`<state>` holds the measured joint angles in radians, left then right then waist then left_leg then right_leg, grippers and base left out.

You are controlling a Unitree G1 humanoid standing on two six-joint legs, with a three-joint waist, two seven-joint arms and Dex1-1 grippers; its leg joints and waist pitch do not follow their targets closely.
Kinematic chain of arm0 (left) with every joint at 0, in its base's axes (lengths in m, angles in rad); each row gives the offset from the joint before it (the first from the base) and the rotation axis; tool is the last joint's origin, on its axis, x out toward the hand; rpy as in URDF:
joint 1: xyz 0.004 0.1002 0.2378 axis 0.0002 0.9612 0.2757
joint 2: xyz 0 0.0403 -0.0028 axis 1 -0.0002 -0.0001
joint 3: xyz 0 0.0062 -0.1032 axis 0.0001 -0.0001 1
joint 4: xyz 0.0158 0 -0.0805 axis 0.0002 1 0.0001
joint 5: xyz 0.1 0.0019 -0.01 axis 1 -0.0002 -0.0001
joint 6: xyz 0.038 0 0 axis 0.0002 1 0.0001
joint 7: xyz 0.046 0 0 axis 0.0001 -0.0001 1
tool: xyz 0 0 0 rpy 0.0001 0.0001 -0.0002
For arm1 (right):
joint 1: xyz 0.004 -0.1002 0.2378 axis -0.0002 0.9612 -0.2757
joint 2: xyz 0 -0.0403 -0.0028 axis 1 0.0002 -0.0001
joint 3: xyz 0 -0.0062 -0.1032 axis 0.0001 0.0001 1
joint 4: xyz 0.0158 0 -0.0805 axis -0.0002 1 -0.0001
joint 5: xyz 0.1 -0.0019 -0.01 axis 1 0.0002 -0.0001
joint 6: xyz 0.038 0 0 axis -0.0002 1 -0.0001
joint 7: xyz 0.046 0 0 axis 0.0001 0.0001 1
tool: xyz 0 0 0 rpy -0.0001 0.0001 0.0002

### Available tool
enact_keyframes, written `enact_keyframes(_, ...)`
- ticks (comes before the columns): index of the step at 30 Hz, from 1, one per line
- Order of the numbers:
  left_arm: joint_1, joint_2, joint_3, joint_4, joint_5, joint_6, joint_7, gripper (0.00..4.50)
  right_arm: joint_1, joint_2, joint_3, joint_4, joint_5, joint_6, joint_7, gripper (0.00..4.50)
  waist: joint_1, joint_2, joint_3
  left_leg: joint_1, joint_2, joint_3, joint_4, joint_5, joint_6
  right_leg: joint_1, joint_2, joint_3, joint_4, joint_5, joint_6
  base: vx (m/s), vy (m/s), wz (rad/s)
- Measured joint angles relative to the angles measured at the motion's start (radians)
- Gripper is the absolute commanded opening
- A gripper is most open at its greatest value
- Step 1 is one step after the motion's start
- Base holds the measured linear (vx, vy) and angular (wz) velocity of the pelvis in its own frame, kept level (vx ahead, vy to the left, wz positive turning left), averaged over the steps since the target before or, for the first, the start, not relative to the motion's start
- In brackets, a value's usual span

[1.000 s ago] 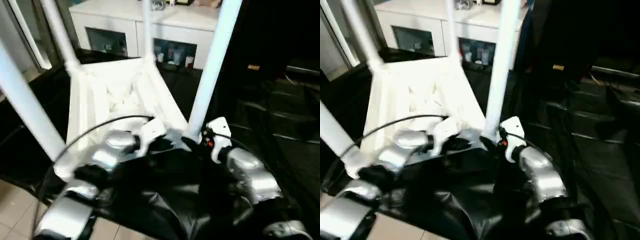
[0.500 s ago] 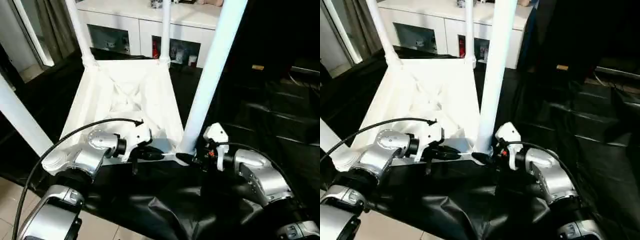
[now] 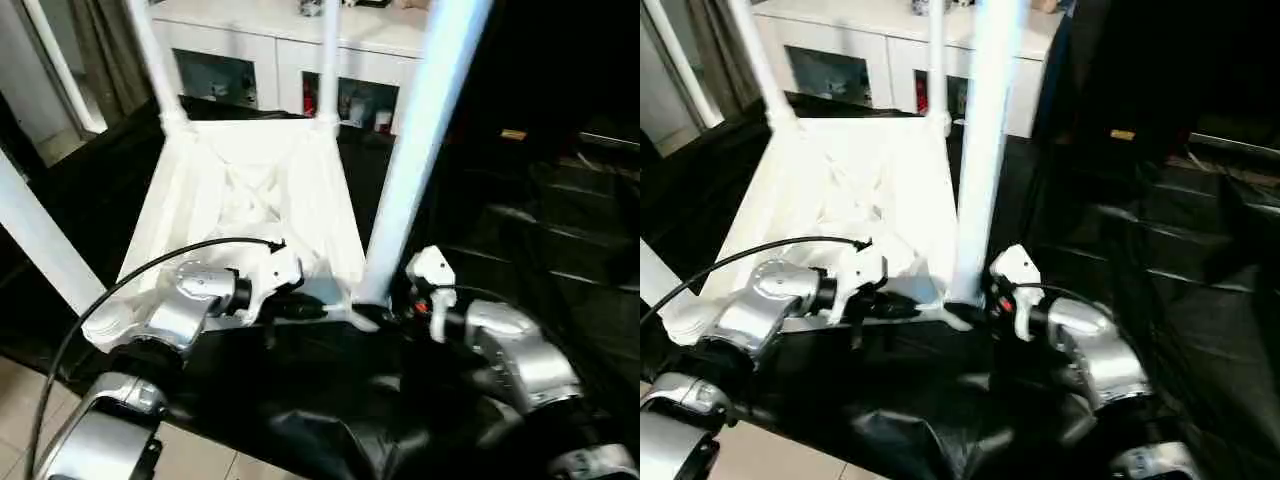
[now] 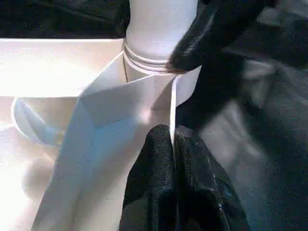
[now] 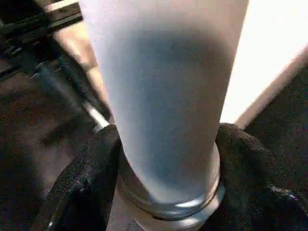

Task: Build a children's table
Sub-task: Rotate leg to tighten

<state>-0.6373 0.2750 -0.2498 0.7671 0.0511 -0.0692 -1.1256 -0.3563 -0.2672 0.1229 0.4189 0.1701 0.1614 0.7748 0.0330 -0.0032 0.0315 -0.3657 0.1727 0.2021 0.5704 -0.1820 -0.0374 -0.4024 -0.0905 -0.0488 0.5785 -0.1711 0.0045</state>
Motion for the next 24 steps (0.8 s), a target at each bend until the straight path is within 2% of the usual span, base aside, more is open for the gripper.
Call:
enact_keyframes(2,-0.036,-0.055,0.003,0.048,0.030,0.017,0.118,0.00,-0.017,0.072,-0.049,0.033,-0.017,0.006,-0.166,2.67,-0.006,0.000,0.000,0.000,0.000,0.000,0.002,0.000,0.000,0.000,0.000,0.001,0.000,-0.002,0.004,0.000,0.000,0.00)
enact_keyframes(5,-0.066,-0.119,0.003,0.083,0.062,0.054,0.240,0.00,-0.032,0.127,-0.086,0.054,-0.032,0.019,-0.327,2.67,-0.005,-0.001,0.000,0.000,-0.001,0.000,0.005,0.000,0.000,0.001,0.000,0.003,-0.001,-0.003,0.005,0.000,0.000,0.00)
enact_keyframes(11,-0.105,-0.208,-0.001,0.132,0.087,0.089,0.383,0.00,-0.056,0.203,-0.115,0.077,-0.088,0.013,-0.547,2.66,0.000,0.003,-0.002,0.000,-0.002,0.000,0.004,0.000,0.000,0.001,-0.001,0.004,-0.001,-0.003,0.004,0.000,0.000,0.00)
enact_keyframes(14,-0.110,-0.213,-0.001,0.144,0.094,0.078,0.393,0.00,-0.061,0.207,-0.116,0.092,-0.094,-0.004,-0.562,2.66,0.001,0.004,-0.003,0.000,-0.002,0.000,0.003,0.000,0.000,0.002,0.000,0.003,-0.001,-0.002,0.003,0.000,0.000,0.00)
enact_keyframes(15,-0.110,-0.213,-0.001,0.146,0.097,0.072,0.393,0.00,-0.061,0.210,-0.121,0.095,-0.092,-0.011,-0.563,3.01,0.001,0.004,-0.003,0.000,-0.002,0.000,0.002,0.000,0.000,0.002,0.000,0.003,-0.001,-0.002,0.003,0.000,0.000,0.00)
enact_keyframes(17,-0.110,-0.212,-0.003,0.147,0.100,0.063,0.393,0.00,-0.061,0.215,-0.132,0.099,-0.085,-0.020,-0.556,3.36,0.001,0.004,-0.003,0.000,-0.002,0.000,0.002,0.000,0.000,0.002,0.000,0.003,-0.001,-0.002,0.003,0.000,0.000,0.00)
enact_keyframes(24,-0.106,-0.170,0.000,0.147,0.095,0.033,0.358,0.00,-0.051,0.128,-0.121,0.098,-0.045,-0.033,-0.366,3.77,-0.007,0.001,-0.001,-0.001,-0.001,0.000,0.003,0.000,0.000,0.000,0.000,0.003,-0.001,-0.002,0.005,0.000,0.000,0.00)
